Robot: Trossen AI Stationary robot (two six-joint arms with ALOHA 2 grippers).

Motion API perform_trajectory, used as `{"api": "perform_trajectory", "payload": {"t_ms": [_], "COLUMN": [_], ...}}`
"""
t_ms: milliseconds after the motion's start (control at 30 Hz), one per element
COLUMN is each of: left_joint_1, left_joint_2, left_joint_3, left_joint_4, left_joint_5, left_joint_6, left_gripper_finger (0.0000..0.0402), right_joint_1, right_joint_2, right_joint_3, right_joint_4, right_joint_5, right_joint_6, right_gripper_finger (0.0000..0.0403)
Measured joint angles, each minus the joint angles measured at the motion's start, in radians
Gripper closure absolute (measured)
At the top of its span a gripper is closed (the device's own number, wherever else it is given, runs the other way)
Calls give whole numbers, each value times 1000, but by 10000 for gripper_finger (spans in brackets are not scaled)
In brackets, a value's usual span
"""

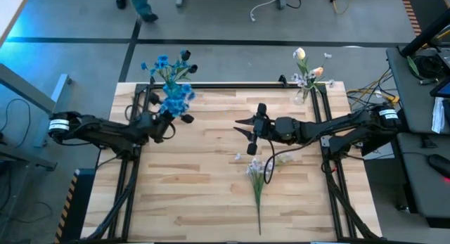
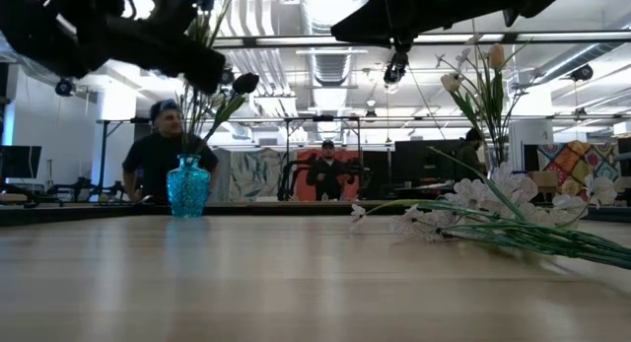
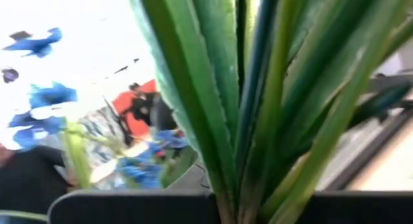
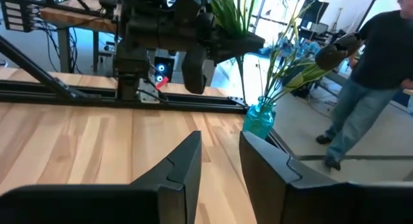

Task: Sort flowers into vase by color
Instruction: Put the blue flowers into the blue vase

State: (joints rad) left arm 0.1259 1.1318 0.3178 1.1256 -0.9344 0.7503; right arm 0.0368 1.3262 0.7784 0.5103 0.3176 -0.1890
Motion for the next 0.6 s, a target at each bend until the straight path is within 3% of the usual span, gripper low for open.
{"api": "perform_trajectory", "payload": {"t_ms": [200,600], "left_joint_1": [57,253], "left_joint_2": [69,209], "left_joint_3": [-85,-89], "left_joint_4": [321,446], "left_joint_5": [38,217], "left_joint_6": [182,203], "left_gripper_finger": [402,401], "right_joint_1": [0,0], "right_joint_2": [1,1], "right_joint_3": [0,0], "right_joint_4": [3,3], "right_joint_5": [0,-1], "right_joint_6": [-8,-14], "right_gripper_finger": [314,314]}}
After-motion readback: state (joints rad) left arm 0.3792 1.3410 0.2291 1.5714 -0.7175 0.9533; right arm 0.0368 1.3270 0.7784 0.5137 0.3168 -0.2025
